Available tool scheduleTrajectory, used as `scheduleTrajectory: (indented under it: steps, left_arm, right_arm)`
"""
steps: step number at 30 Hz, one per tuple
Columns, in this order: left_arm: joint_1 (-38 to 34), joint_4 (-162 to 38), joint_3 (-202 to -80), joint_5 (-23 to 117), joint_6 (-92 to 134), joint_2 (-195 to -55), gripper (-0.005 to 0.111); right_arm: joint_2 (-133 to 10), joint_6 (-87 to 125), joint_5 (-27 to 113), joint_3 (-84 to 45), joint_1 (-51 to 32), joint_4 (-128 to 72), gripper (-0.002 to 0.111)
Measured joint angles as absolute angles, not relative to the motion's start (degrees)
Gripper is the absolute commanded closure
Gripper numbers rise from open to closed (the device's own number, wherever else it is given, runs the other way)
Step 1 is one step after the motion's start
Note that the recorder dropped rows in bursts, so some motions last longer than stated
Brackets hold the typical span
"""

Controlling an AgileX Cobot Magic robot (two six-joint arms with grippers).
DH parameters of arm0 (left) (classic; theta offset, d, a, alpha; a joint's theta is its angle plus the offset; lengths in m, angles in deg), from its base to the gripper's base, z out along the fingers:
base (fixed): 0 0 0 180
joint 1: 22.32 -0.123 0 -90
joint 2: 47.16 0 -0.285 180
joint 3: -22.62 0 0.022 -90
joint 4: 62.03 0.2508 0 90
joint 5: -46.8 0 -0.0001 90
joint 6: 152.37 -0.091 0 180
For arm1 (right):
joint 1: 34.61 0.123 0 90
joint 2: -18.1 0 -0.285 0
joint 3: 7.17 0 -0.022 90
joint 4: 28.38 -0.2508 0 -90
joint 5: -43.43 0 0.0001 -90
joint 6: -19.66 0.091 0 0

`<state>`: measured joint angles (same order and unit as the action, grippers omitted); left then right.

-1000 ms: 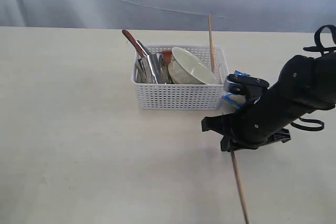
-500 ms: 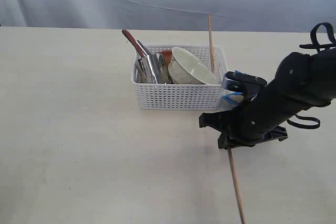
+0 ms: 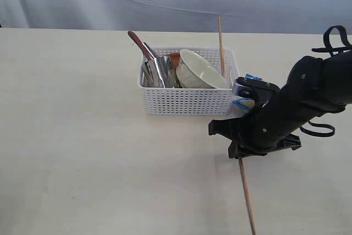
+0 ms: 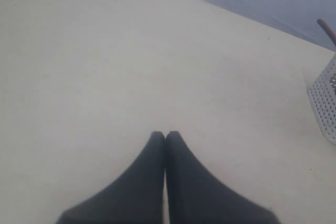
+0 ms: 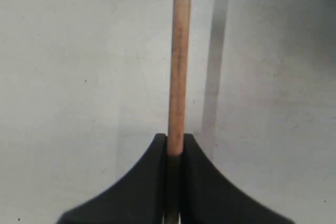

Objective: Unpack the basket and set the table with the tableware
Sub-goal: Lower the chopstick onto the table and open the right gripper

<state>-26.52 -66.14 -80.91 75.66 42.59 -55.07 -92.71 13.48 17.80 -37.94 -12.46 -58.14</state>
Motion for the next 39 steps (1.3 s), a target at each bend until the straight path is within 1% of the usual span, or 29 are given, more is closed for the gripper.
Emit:
scheduleTrajectory:
  steps: [39]
  left_arm:
    - [-26.52,-66.14,-80.91,75.66,42.59,-55.07,0.107]
  right_arm:
    - [-92.71,13.34,17.34,-37.94,-12.46,-58.26,0.109]
